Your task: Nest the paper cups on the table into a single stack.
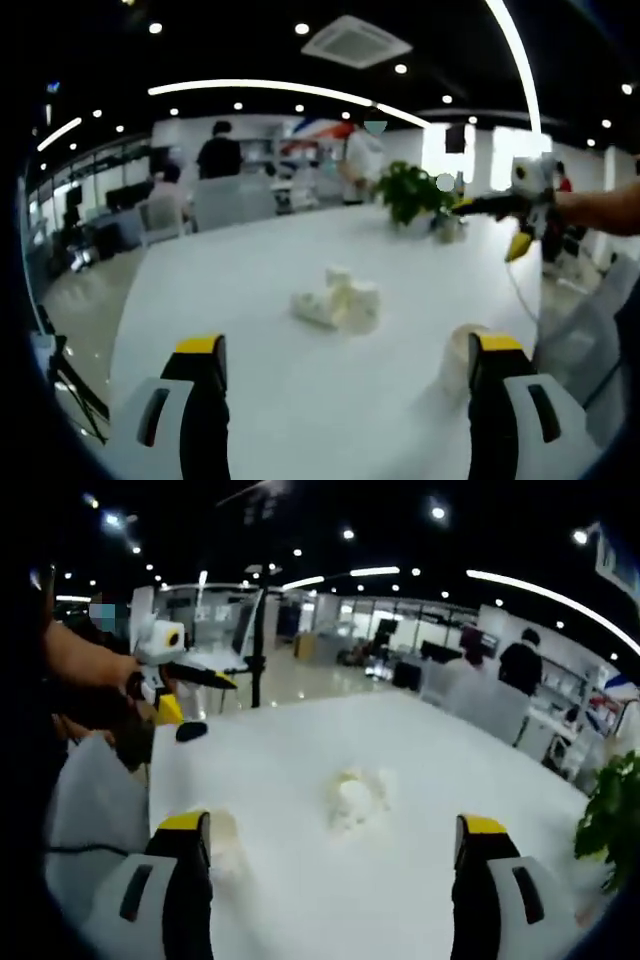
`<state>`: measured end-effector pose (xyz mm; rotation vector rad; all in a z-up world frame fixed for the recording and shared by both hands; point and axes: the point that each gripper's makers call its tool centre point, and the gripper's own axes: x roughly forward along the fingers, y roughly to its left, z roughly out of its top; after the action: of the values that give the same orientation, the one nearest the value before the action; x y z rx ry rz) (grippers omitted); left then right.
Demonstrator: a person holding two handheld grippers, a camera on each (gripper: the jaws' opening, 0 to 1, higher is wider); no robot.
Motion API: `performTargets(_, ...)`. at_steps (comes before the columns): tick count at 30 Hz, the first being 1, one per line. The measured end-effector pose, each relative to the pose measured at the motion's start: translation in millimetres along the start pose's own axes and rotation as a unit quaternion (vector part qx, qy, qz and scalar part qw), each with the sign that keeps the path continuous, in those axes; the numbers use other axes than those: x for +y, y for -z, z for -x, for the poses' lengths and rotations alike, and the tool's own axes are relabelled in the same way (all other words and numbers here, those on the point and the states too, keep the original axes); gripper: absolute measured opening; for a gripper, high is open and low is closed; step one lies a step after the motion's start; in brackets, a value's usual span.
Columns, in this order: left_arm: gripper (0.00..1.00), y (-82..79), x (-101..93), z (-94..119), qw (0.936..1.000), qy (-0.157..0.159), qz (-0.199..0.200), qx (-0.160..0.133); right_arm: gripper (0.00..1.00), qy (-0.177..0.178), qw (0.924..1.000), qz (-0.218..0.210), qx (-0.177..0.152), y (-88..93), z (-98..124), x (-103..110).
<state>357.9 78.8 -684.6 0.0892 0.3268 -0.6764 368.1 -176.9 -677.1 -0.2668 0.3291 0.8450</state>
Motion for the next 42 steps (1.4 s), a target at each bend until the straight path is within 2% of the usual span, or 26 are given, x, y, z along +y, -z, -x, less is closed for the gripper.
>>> performTargets(1, 0.99, 0.9, -0.1, 0, 1.0, 0.001, 0.001, 0.002, 1.0, 0.004, 1.0, -0.007, 0.001, 3.4, 2, -2)
performTargets(3, 0.99, 5.3, -1.0, 0, 1.0, 0.004, 0.003, 0.003, 1.0, 0.011, 0.9994, -0.001, -0.033, 0.9, 4, -7)
performTargets(7, 0.98, 17.2, -3.7, 3, 1.0, 0.006, 0.003, 0.007, 1.0, 0.019, 0.9987, -0.014, -0.045, 11.9, 8, -9)
performTargets(12, 0.98, 24.9, -4.2, 5, 0.9999, 0.002, 0.013, -0.001, 1.0, 0.025, 0.9988, -0.019, -0.037, 28.8, 9, -8)
performTargets(20, 0.98, 27.8, -3.1, 5, 0.9998, -0.003, 0.019, 0.001, 1.0, 0.03, 0.9983, -0.026, -0.041, 31.2, 9, -8)
performTargets(25, 0.98, 29.4, 4.2, 6, 0.9996, -0.026, 0.013, 0.006, 1.0, 0.03, 0.9981, -0.033, -0.041, 37.8, 7, -6)
performTargets(28, 0.98, 29.1, 2.6, 7, 0.9996, -0.025, 0.012, 0.005, 1.0, 0.034, 0.998, -0.035, -0.041, 41.1, 7, -5)
performTargets(33, 0.98, 29.7, 0.6, 8, 0.9996, -0.023, 0.015, 0.004, 0.99, 0.042, 0.9973, -0.039, -0.046, 49.2, 3, -5)
performTargets(39, 0.98, 32.4, -0.4, 9, 0.9994, -0.024, 0.025, 0.007, 0.97, 0.053, 0.9962, -0.058, -0.037, 68.4, -9, -14)
performTargets(42, 0.98, 29.8, 2.9, 9, 0.9994, -0.034, 0.011, 0.004, 0.95, 0.056, 0.9959, -0.061, -0.036, 71.5, -14, -17)
